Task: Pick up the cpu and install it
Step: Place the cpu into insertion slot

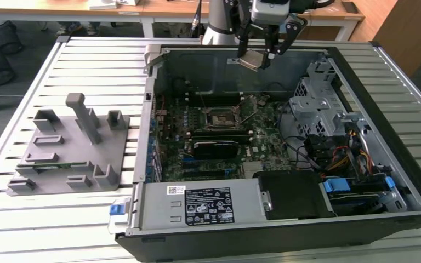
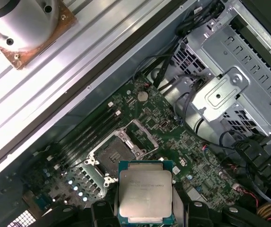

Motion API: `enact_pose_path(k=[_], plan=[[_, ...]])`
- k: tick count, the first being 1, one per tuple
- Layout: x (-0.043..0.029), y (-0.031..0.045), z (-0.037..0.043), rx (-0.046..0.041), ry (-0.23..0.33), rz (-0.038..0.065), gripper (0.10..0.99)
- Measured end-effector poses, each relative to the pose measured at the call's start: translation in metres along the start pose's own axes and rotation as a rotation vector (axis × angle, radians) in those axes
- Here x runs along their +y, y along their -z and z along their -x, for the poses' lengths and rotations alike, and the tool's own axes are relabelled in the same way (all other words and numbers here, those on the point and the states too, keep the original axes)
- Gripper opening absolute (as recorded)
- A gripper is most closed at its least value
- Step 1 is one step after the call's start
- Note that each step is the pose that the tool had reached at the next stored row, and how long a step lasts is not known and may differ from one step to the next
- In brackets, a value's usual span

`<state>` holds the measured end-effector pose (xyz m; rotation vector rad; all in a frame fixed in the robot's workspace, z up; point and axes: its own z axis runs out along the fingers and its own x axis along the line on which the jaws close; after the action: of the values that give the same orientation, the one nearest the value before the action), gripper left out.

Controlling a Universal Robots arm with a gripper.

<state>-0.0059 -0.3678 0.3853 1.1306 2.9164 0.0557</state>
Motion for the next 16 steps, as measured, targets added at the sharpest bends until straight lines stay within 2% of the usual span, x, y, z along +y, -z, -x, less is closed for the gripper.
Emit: enact_pose_path(k=[16], plan=[[0.0,-0.0004,0.0,-0.0032,-0.084,0.0,0.541]])
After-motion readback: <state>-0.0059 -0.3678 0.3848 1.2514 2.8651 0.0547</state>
